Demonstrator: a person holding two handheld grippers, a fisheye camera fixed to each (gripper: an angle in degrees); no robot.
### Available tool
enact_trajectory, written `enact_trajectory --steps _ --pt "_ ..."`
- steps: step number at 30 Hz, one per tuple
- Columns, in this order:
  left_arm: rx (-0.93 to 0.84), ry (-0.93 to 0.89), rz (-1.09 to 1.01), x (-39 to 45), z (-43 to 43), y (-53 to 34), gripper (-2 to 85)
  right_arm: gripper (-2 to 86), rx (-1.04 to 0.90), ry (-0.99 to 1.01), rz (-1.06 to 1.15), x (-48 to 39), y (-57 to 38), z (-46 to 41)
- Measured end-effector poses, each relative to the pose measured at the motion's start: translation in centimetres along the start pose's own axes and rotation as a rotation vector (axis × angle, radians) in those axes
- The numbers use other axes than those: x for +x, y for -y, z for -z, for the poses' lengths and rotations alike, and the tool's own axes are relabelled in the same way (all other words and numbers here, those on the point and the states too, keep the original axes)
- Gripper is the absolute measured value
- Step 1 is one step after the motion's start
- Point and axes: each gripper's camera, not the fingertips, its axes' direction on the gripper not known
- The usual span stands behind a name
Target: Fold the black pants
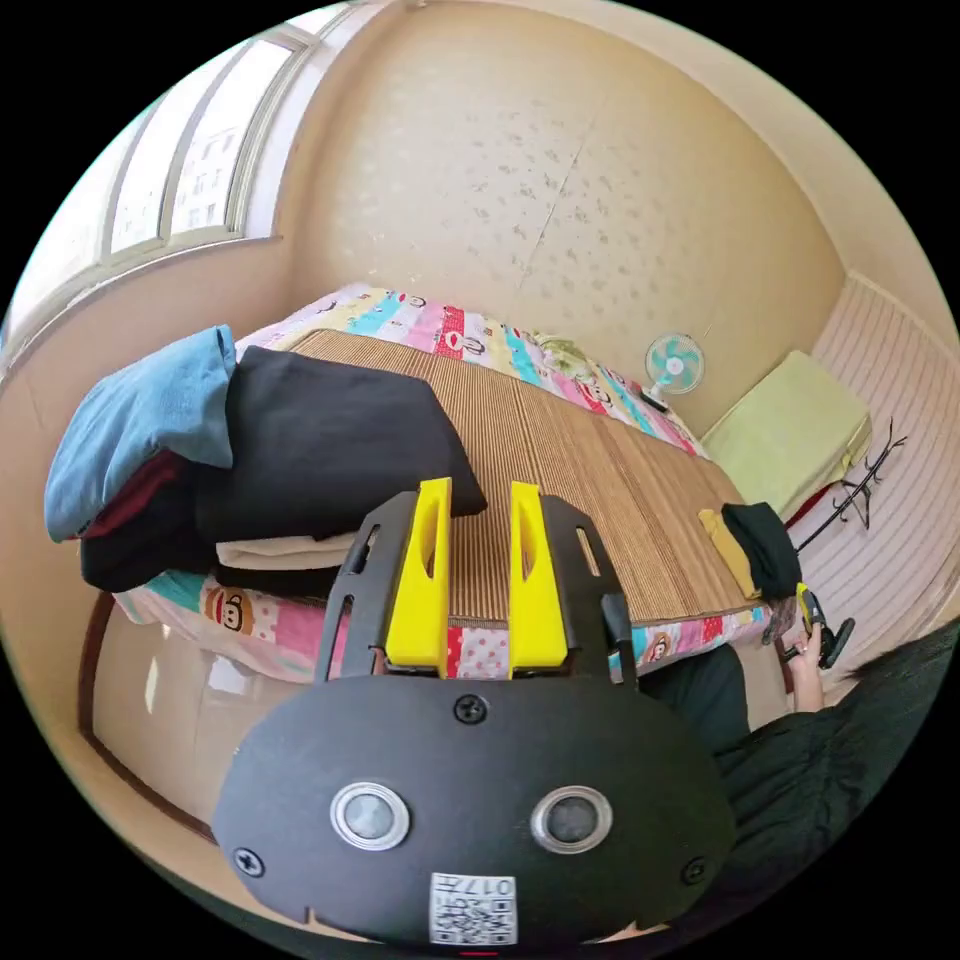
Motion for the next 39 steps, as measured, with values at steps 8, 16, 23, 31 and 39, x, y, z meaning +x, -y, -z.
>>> enact_trajectory --steps 8,16,23,31,39 --pt "-0.017 0.297 -0.017 -2.4 -0.1 8.4 12.9 0.3 0.052 0.041 0.288 -8.7 -2.4 3.3" --pt "-0.054 0.419 0.029 -1.2 -8.8 8.3 11.7 0.4 0.019 -0.067 0.241 -5.1 -8.4 10.4" --pt "-0.059 -0.258 0.339 0.1 -10.8 9.0 1.5 0.5 0.047 -0.089 0.264 -2.0 -9.7 12.9" --pt "-0.385 -0.551 -0.209 27.3 -16.3 1.4 2.0 0.9 -0.107 -0.019 0.364 -1.9 -12.6 6.9" --pt "-0.783 -1.004 -0.228 36.7 -14.4 -13.0 -0.8 3.6 -0.551 0.215 0.250 -0.2 -17.5 -2.7"
